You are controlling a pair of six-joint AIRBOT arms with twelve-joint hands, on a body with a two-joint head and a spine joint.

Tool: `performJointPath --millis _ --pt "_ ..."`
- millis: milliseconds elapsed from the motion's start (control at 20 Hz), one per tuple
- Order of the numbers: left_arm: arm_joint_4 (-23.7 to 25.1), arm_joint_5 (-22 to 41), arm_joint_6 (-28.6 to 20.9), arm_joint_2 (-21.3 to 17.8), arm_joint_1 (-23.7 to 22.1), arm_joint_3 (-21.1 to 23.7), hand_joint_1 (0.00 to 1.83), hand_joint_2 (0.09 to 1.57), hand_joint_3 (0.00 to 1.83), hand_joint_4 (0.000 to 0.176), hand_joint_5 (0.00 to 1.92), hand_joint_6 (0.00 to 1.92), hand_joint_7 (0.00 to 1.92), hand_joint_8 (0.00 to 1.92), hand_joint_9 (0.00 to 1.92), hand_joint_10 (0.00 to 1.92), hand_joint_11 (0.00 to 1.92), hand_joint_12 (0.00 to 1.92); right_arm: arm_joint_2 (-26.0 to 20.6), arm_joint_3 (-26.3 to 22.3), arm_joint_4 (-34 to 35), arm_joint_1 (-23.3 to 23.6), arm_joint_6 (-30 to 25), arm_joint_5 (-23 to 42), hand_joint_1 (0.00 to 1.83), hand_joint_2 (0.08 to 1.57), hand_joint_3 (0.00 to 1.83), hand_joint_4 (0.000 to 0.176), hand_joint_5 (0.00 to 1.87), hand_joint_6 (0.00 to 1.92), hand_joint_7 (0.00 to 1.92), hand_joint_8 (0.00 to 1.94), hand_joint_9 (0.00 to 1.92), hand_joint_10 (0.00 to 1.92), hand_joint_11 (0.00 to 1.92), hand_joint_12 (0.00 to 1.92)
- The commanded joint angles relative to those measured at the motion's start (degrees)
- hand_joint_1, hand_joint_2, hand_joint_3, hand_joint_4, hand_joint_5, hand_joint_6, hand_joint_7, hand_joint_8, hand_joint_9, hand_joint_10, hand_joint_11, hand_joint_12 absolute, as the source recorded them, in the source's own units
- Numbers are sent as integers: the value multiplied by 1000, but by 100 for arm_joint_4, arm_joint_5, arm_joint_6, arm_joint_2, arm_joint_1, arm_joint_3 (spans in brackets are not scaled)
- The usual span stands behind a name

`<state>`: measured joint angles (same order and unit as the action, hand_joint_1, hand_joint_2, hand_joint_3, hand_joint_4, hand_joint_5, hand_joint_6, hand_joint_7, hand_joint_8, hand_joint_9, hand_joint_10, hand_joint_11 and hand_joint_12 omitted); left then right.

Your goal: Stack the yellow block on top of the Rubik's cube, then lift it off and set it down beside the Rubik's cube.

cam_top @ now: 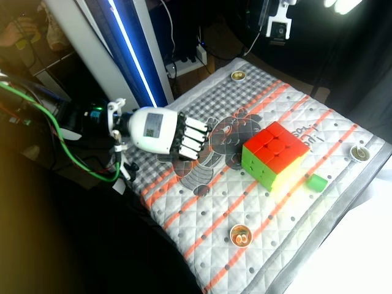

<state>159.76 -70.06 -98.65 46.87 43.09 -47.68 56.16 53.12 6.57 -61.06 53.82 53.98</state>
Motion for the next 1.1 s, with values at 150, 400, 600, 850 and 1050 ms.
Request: performJointPath --millis 150,400,600,850,1050 --pt "130 -701 -30 -10 -54 15 991 1330 1 0 606 1541 448 886 297 958 4 1644 17 -10 32 18 -24 672 809 895 0 0 122 425 103 277 20 501 3 1091" --pt "124 -705 -30 -12 -37 14 974 1321 0 0 624 1519 459 867 300 986 33 1654 -215 -158 110 16 -24 1163 736 854 0 0 0 2 0 0 0 0 0 703" --pt "144 -718 -30 -18 -25 13 1075 1345 0 0 669 1562 470 1451 321 1066 97 1700 -497 -262 355 -79 -23 2083 710 944 0 0 53 19 2 0 0 0 2 204" --pt "309 -918 -47 -46 -49 22 903 1349 0 0 574 1586 489 876 366 1141 196 1667 -885 -349 761 -141 120 3700 686 1074 0 0 213 83 223 37 197 78 0 956" --pt "567 -1274 -64 -143 -124 97 846 1374 0 19 531 1647 557 739 495 910 288 1454 -1241 -538 1003 -126 563 4696 509 1195 1 0 143 563 404 60 254 354 0 1110"
